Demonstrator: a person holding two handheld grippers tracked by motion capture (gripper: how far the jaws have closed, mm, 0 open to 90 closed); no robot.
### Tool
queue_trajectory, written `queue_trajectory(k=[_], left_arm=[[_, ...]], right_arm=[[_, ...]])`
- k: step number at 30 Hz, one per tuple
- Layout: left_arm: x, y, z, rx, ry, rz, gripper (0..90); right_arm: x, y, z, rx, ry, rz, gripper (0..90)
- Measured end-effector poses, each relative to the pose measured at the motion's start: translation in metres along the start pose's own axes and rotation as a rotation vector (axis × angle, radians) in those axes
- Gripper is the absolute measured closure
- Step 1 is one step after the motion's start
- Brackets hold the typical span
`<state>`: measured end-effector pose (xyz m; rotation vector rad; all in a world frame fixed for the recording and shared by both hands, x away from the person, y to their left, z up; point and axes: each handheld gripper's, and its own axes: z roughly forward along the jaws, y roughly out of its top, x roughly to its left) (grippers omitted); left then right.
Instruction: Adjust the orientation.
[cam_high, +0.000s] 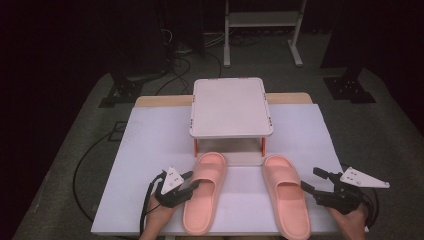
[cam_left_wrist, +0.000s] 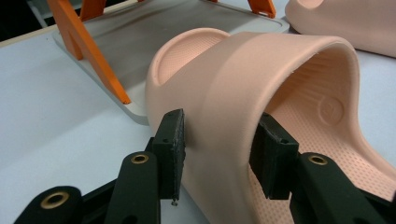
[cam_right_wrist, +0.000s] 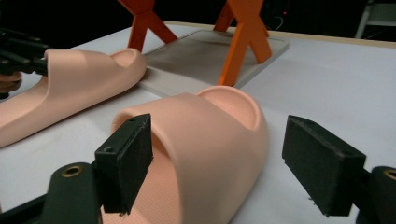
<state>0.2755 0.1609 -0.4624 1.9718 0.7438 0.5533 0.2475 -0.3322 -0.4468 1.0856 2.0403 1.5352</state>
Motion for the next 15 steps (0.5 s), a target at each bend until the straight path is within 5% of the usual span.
queue_trajectory(k=[15], left_arm=[[0.001,0.000,0.001,-0.013,-0.003,-0.036,58.2]], right_arm=[[0.008,-0.004,0.017,0.098,0.033,-0.052,31.7]])
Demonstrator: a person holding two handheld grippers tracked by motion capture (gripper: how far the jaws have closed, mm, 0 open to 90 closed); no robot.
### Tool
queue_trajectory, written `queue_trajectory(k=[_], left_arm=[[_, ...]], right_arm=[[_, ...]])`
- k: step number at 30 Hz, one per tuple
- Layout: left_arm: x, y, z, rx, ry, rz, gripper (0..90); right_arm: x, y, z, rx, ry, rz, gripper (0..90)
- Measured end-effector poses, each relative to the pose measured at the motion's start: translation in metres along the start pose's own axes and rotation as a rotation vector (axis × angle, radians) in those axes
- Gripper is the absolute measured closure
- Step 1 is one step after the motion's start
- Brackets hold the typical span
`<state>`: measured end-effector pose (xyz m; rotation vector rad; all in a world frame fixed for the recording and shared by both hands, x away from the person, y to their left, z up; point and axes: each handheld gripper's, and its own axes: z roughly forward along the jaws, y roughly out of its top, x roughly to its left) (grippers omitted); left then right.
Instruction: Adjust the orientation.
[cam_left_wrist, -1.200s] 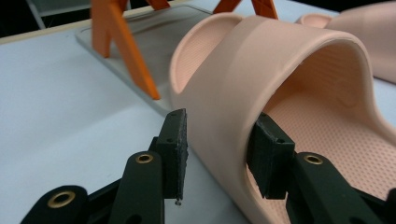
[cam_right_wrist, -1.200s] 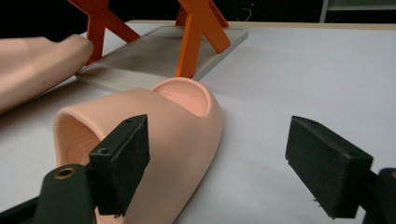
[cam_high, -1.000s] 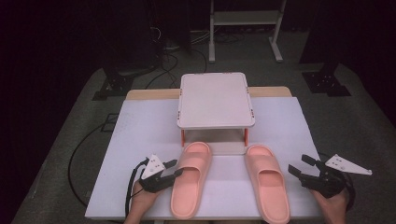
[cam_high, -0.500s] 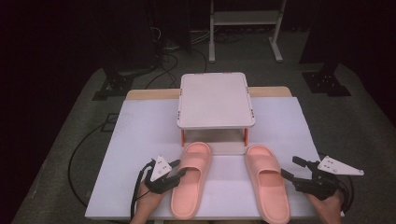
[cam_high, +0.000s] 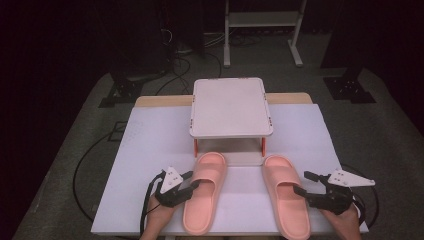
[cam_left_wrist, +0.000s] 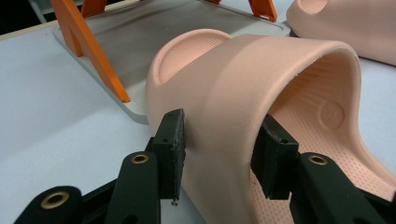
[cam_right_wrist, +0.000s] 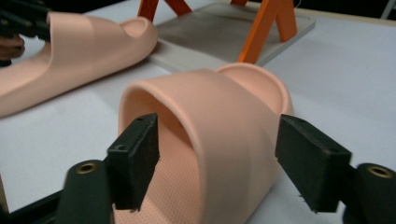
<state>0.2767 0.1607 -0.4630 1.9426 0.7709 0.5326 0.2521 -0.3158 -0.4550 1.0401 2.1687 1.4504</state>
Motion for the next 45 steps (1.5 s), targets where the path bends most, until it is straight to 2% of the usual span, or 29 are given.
queue_trajectory(k=[4,7,9,14,16,19,22,31,41,45], left_arm=[[0.001,-0.001,0.000,0.003,0.004,-0.013,59.6],[0.001,-0.002,0.001,0.008,0.012,-0.014,60.2],[0.001,-0.002,0.000,0.008,0.016,0.001,62.0],[0.000,-0.002,0.001,0.005,0.015,0.003,63.1],[0.000,-0.002,0.000,0.004,0.015,0.001,63.5],[0.000,-0.001,-0.001,-0.001,0.014,-0.009,64.7],[0.000,-0.001,-0.002,-0.003,0.017,-0.005,65.5],[0.003,-0.001,-0.005,-0.021,0.002,-0.043,68.3],[0.002,0.000,-0.008,-0.037,-0.024,-0.046,73.0],[0.004,0.000,-0.011,-0.045,-0.034,-0.064,74.6]], right_arm=[[0.002,-0.002,0.006,0.032,-0.008,-0.007,36.4],[0.005,-0.003,0.012,0.066,-0.039,-0.025,39.2],[0.006,-0.003,0.013,0.076,-0.053,-0.038,40.5],[0.005,-0.004,0.014,0.085,-0.079,-0.041,46.5],[0.006,-0.004,0.014,0.084,-0.086,-0.043,47.9],[0.005,-0.003,0.011,0.064,-0.097,-0.042,54.7],[0.005,-0.003,0.011,0.064,-0.101,-0.042,56.3],[0.005,-0.003,0.009,0.060,-0.139,-0.050,63.9],[0.004,-0.003,0.005,0.058,-0.137,-0.045,70.1],[0.002,-0.002,0.003,0.053,-0.135,-0.041,73.1]])
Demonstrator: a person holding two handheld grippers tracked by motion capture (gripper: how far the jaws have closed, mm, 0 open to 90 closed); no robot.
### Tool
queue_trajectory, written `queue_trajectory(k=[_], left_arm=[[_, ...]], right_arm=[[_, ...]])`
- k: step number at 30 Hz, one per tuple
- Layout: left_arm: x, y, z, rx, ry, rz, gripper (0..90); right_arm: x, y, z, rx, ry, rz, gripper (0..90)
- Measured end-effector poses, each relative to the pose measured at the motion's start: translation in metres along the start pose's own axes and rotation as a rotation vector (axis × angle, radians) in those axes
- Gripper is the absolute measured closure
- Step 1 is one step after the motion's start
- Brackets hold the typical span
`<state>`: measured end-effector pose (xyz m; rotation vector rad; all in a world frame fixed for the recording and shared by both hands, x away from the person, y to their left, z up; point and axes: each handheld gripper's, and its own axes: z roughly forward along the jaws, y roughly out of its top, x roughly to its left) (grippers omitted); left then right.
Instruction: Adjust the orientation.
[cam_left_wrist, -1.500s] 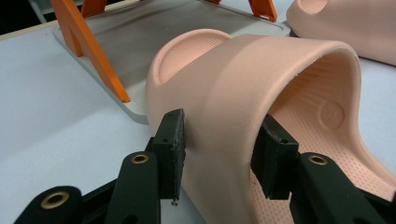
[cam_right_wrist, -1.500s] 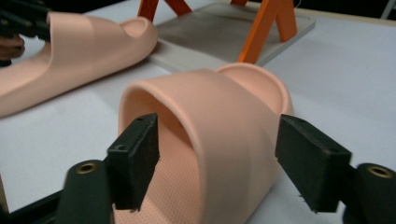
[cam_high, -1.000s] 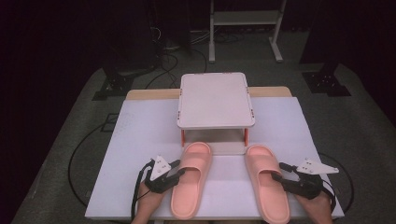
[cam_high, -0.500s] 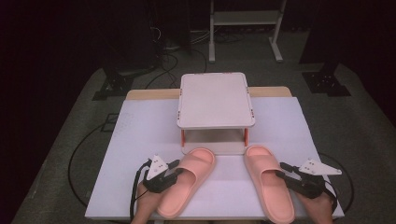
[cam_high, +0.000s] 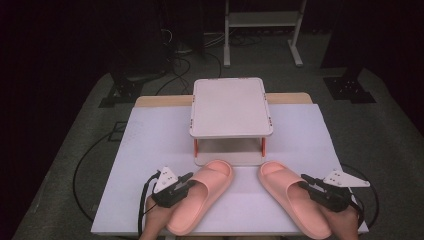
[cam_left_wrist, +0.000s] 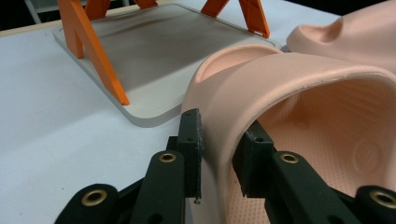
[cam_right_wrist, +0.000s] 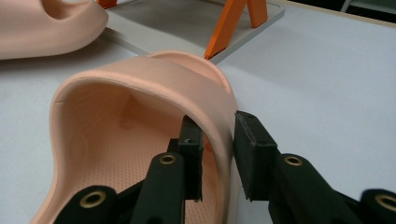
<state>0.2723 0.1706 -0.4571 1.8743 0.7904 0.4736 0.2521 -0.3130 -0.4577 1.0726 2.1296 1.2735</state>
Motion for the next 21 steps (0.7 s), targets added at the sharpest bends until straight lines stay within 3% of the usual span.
queue_trajectory(k=[12,21], left_arm=[[0.007,0.002,-0.010,-0.044,-0.036,-0.039,78.3],[0.011,0.004,-0.014,-0.046,-0.048,-0.056,79.9]], right_arm=[[0.001,0.006,-0.006,-0.024,0.003,0.008,79.2],[0.005,0.009,-0.006,-0.035,0.029,0.000,81.3]])
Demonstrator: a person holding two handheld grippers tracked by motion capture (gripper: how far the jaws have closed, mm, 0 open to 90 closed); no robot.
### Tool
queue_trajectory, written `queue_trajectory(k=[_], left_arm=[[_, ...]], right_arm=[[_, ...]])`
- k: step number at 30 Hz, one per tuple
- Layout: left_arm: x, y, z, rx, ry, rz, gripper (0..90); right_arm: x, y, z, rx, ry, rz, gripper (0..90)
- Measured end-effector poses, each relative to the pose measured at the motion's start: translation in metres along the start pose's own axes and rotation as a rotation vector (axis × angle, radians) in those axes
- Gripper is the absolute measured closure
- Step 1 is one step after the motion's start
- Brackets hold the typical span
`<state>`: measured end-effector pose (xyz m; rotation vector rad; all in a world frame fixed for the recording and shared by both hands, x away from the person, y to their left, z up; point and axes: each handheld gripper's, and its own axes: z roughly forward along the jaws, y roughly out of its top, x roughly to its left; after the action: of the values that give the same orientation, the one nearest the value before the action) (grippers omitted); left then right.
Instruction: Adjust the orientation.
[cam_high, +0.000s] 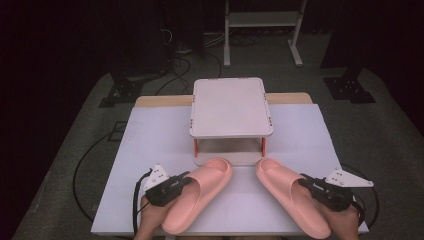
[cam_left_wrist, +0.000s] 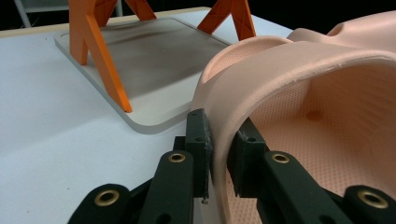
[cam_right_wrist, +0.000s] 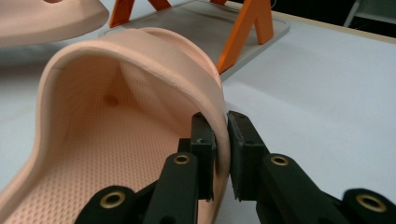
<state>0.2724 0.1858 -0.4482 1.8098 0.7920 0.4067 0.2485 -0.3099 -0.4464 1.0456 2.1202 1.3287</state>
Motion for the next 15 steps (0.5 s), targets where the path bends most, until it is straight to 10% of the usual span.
queue_trajectory(k=[15], left_arm=[[0.000,0.008,-0.017,-0.051,0.001,-0.014,80.1]], right_arm=[[0.007,0.013,-0.005,-0.071,0.051,0.002,81.7]])
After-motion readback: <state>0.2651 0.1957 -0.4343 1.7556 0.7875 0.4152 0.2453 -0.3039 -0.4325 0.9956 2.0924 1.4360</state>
